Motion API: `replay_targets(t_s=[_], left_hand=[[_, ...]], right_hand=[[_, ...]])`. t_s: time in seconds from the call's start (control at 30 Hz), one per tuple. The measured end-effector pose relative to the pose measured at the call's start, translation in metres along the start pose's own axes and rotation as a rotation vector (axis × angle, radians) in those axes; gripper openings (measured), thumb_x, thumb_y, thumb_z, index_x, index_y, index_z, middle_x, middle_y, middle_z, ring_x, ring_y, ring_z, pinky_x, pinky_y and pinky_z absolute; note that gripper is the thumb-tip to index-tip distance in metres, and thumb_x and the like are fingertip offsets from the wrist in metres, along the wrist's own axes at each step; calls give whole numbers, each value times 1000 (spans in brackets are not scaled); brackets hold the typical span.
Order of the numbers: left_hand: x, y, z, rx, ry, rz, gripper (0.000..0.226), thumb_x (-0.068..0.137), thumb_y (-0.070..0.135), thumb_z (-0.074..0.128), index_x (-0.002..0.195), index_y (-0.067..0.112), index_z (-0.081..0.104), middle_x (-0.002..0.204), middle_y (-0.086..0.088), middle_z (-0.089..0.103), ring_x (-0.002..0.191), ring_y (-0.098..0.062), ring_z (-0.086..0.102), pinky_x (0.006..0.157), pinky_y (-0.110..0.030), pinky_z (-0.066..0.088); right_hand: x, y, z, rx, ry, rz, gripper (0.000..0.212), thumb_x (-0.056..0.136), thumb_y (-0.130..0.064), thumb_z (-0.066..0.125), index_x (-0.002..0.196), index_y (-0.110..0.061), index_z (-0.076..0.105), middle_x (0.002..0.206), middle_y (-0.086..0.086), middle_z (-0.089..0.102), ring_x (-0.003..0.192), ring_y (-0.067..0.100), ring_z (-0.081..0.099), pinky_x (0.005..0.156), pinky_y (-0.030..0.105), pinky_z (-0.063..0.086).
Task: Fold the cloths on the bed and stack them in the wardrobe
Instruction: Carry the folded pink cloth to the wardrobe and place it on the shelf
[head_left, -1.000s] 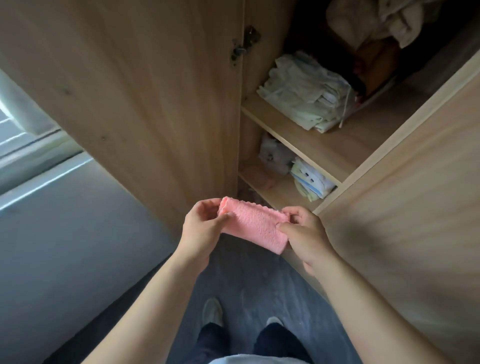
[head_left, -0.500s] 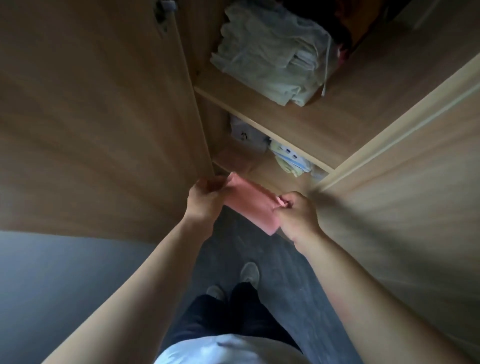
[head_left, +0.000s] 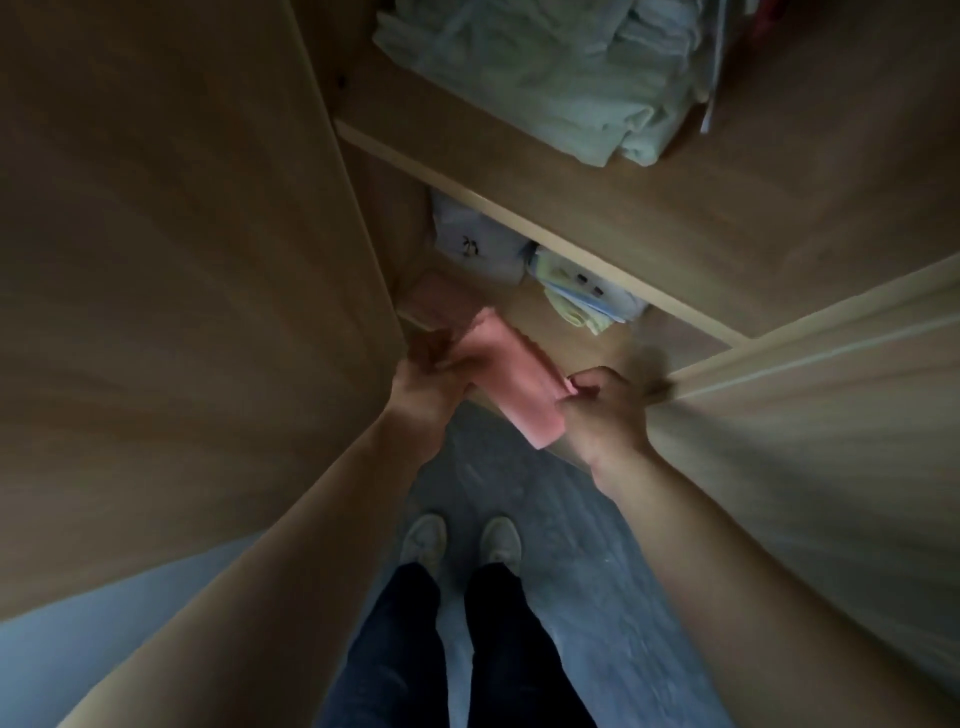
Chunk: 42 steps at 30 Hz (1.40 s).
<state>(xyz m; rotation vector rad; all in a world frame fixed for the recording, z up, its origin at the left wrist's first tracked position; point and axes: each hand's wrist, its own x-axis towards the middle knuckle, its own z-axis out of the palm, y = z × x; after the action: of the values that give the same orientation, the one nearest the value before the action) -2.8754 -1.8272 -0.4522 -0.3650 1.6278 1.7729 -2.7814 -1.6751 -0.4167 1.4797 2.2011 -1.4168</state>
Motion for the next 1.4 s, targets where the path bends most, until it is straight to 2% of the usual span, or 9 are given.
replay_targets(t_s=[0.1, 0.3, 0.57, 0.7, 0.87, 1.03, 1.17, 1.3, 1.4], left_hand=[[30, -18, 0, -117, -38, -36, 46, 91, -13, 63, 133, 2, 51, 117, -19, 69, 100, -26, 68, 81, -30, 62], [75, -57, 9, -12, -130, -94, 46, 70, 22, 77, 115, 20, 68, 112, -4, 75, 110, -26, 71, 97, -46, 55], [123, -104, 24, 66, -129, -177, 28, 94, 7, 70, 120, 17, 67, 116, -7, 76, 117, -27, 70, 94, -45, 59], [140, -114, 25, 106, -138, -178, 32, 94, 6, 70, 125, 15, 68, 114, -2, 78, 113, -20, 73, 80, -33, 61], [159, -119, 23, 169, -170, -175, 31, 97, 10, 66, 128, 18, 68, 115, 5, 78, 107, -9, 74, 92, -40, 61], [166, -116, 25, 248, -206, -178, 32, 98, 14, 65, 129, 23, 68, 124, 8, 75, 117, -9, 69, 94, -38, 61], [163, -103, 30, 333, -275, -172, 25, 100, 20, 65, 120, 32, 71, 132, 7, 69, 121, -10, 64, 98, -40, 58], [151, -89, 30, 383, -325, -165, 29, 102, 13, 60, 103, 40, 70, 124, 10, 68, 118, -9, 63, 99, -39, 58], [139, -78, 24, 355, -289, -172, 35, 103, 9, 57, 89, 40, 67, 108, 12, 68, 111, -9, 65, 94, -37, 58]], right_hand=[[27, 14, 26, 78, 93, 29, 26, 84, -3, 62, 91, -28, 63, 97, -3, 69, 87, 18, 65, 67, 26, 48], [75, 44, 69, 182, 223, 91, 26, 81, -2, 62, 89, -26, 62, 92, 1, 70, 83, 21, 66, 66, 25, 45], [132, 77, 99, 272, 205, 186, 24, 75, -1, 57, 91, -12, 69, 79, 6, 65, 69, 23, 61, 51, 24, 40], [154, 82, 114, 219, 222, 207, 30, 71, -6, 57, 97, -11, 71, 86, 8, 69, 75, 26, 63, 62, 33, 49], [173, 76, 125, 280, 276, 226, 32, 84, -1, 55, 109, -11, 71, 106, 11, 73, 95, 30, 69, 81, 39, 58], [184, 69, 125, 237, 311, 244, 28, 97, -6, 55, 123, -2, 63, 112, 7, 67, 95, 21, 63, 70, 26, 48], [186, 62, 118, 124, 321, 232, 12, 100, -5, 49, 104, -4, 61, 104, 7, 59, 100, 23, 58, 81, 26, 42], [180, 55, 110, 73, 260, 162, 56, 95, -3, 58, 149, -4, 40, 143, 15, 54, 129, 29, 54, 86, 19, 37], [165, 46, 100, 44, 269, 143, 59, 94, -10, 59, 150, -6, 40, 146, 16, 51, 132, 32, 51, 101, 28, 39]])
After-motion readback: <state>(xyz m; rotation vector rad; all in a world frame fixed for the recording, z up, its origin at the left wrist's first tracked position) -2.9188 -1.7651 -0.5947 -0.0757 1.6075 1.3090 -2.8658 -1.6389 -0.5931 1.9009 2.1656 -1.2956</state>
